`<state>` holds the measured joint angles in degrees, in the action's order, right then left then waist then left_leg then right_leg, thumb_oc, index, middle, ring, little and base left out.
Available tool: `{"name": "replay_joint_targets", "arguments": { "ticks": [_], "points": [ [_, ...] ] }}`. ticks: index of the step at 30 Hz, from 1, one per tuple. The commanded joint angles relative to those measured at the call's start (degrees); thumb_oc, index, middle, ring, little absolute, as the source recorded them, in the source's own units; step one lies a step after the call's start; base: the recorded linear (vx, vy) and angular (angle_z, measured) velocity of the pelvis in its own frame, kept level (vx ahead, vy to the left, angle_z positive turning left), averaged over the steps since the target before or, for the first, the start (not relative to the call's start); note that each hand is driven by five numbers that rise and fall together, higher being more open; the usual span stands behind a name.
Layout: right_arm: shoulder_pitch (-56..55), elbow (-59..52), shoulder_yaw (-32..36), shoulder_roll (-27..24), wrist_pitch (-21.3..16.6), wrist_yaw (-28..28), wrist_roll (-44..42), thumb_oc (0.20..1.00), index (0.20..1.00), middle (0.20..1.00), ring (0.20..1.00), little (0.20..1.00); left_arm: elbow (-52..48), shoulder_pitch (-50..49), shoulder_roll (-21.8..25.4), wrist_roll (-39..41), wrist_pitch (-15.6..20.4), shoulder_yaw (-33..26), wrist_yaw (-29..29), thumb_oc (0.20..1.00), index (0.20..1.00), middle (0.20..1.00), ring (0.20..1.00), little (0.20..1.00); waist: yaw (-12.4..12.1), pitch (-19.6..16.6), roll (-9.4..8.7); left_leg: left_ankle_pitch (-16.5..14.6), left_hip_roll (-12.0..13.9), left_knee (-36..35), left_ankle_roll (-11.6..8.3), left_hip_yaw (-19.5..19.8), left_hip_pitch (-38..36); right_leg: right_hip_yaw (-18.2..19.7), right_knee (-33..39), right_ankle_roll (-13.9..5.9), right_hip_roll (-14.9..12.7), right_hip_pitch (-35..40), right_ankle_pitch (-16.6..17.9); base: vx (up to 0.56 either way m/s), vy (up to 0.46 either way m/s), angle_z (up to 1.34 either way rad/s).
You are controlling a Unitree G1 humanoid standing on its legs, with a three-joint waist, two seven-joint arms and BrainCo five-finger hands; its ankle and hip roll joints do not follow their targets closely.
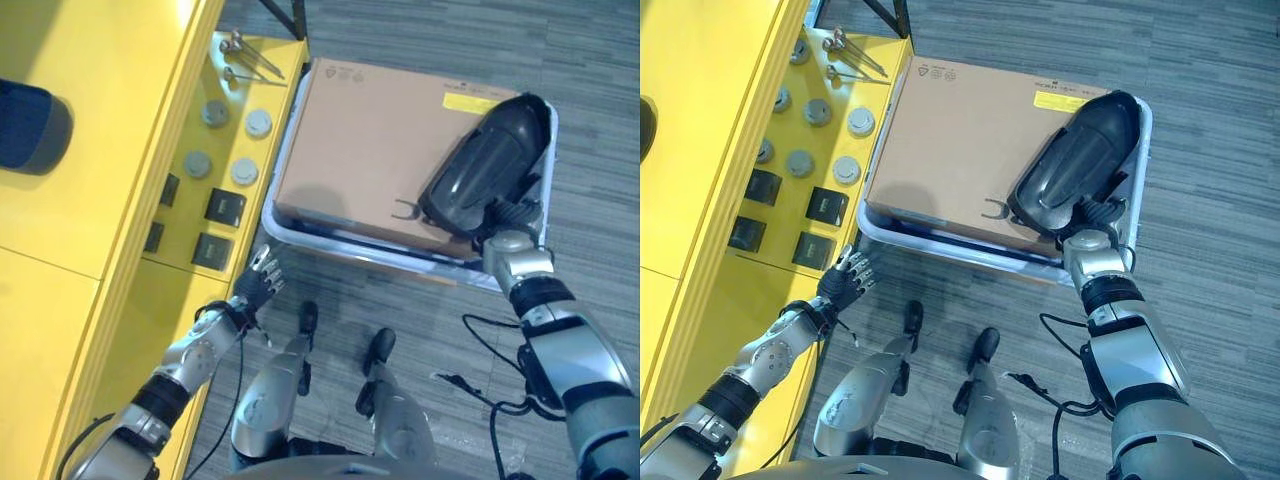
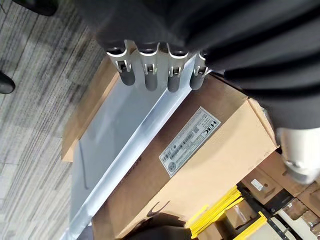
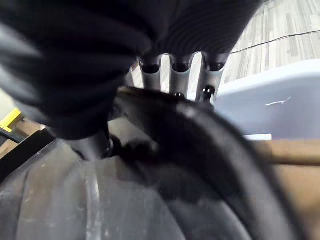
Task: Move parts from the plastic box to the shelf.
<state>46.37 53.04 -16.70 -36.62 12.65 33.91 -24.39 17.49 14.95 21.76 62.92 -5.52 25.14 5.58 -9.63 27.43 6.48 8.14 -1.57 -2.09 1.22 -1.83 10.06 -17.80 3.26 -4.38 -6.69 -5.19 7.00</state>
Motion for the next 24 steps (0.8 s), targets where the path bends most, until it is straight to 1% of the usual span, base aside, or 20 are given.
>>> {"name": "replay_joint_targets", "arguments": {
  "ticks": [1, 8, 11, 14, 17, 19, 20, 22, 24],
  "points": [
    [1.99, -1.21, -3.5, -1.61, -2.09, 0.31, -0.6, 0.2, 0.2, 0.2, 0.2, 0.2, -1.14, 0.47, -0.41, 1.41, 2.3, 0.7, 1.57, 1.0, 1.0, 1.0, 1.0, 1.0, -1.23, -1.0, -2.26, -5.17, 0.29, 6.64, -0.87, 0.25, 3.37, 0.38, -4.59, -4.89, -7.57, -2.6, 1.16, 0.0, 0.0, 0.0],
    [-0.4, -3.88, -2.73, -1.84, -3.07, 0.53, 0.47, 0.2, 0.2, 0.2, 0.2, 0.2, -2.96, -0.48, 0.09, 1.7, 1.37, 0.36, 2.87, 1.0, 1.0, 1.0, 1.0, 1.0, -0.96, -2.72, -2.79, -5.39, 0.63, 5.71, -0.89, 0.1, 1.25, 0.23, -3.97, -4.73, -7.14, -0.81, 0.94, 0.01, -0.032, 0.0],
    [-3.35, -8.19, -1.7, -2.35, -3.74, 0.77, 2.81, 0.2, 0.2, 0.2, 0.2, 0.2, -5.21, -1.94, 0.33, 3.99, 0.7, -0.38, 4.17, 1.0, 1.0, 1.0, 1.0, 1.0, -0.56, -5.07, -3.27, -5.4, 1.02, 4.98, -1.06, -0.02, -0.73, 0.14, -3.67, -4.52, -6.8, 0.77, 0.69, 0.03, -0.042, 0.02],
    [-6.6, -13.83, -0.63, -2.89, -3.23, 0.12, 5.4, 0.2, 0.2, 0.2, 0.2, 0.2, -8.4, -2.91, 0.75, 4.95, -0.46, -1.5, 4.09, 1.0, 1.0, 1.0, 1.0, 1.0, -0.19, -7.56, -3.71, -5.39, 1.48, 4.03, -1.18, -0.09, -2.77, -0.11, -3.27, -4.41, -6.59, 2.43, 0.41, 0.05, -0.037, 0.0],
    [-9.07, -19.94, -0.11, -2.88, -1.85, -2.39, 9.16, 0.2, 0.2, 0.2, 0.2, 0.2, -11.7, -3.29, 1.01, 4.35, -2.0, -2.66, 3.15, 1.0, 1.0, 1.0, 1.0, 1.0, 0.2, -10.14, -4.17, -5.29, 1.87, 2.97, -1.35, -0.17, -4.83, -0.21, -2.71, -4.32, -6.23, 4.09, 0.19, 0.07, -0.038, -0.02],
    [-9.96, -23.52, -0.95, -2.56, -0.9, -5.23, 11.25, 0.2, 0.2, 0.2, 0.2, 0.2, -12.96, -2.25, 0.91, 3.27, -4.01, -3.29, 1.86, 1.0, 1.0, 1.0, 1.0, 1.0, 0.57, -12.49, -4.54, -5.21, 2.35, 2.16, -1.6, -0.51, -6.59, -0.27, -2.19, -4.32, -6.05, 5.58, -0.01, 0.06, -0.039, -0.05],
    [-10.02, -23.73, -1.0, -2.51, -0.72, -5.25, 11.3, 0.2, 0.2, 0.2, 0.2, 0.2, -12.99, -2.22, 0.89, 3.16, -4.21, -3.31, 1.84, 1.0, 1.0, 1.0, 1.0, 1.0, 0.59, -12.57, -4.55, -5.19, 2.37, 2.09, -1.61, -0.52, -6.73, -0.27, -2.14, -4.32, -6.03, 5.71, -0.01, 0.07, -0.025, -0.09],
    [-10.64, -26.67, -2.19, -1.49, 0.71, -7.2, 12.12, 0.2, 0.2, 0.2, 0.2, 0.2, -12.72, -0.87, 0.57, 0.94, -7.31, -3.31, -1.44, 1.0, 1.0, 1.0, 1.0, 1.0, 1.09, -14.85, -4.89, -5.1, 2.79, 1.27, -1.8, -1.0, -8.55, -0.18, -1.53, -4.31, -5.75, 7.15, -0.04, 0.12, -0.024, -0.16],
    [-10.67, -28.36, -3.32, -0.49, 1.76, -8.64, 12.77, 0.2, 0.2, 0.2, 0.2, 0.2, -11.21, 0.45, 0.14, -2.0, -9.35, -3.03, -3.79, 1.0, 1.0, 1.0, 1.0, 1.0, 1.49, -16.36, -5.1, -4.99, 3.15, 0.77, -2.02, -1.5, -9.65, 0.01, -1.2, -4.28, -5.56, 7.95, -0.15, 0.11, -0.025, -0.1]
  ]
}}
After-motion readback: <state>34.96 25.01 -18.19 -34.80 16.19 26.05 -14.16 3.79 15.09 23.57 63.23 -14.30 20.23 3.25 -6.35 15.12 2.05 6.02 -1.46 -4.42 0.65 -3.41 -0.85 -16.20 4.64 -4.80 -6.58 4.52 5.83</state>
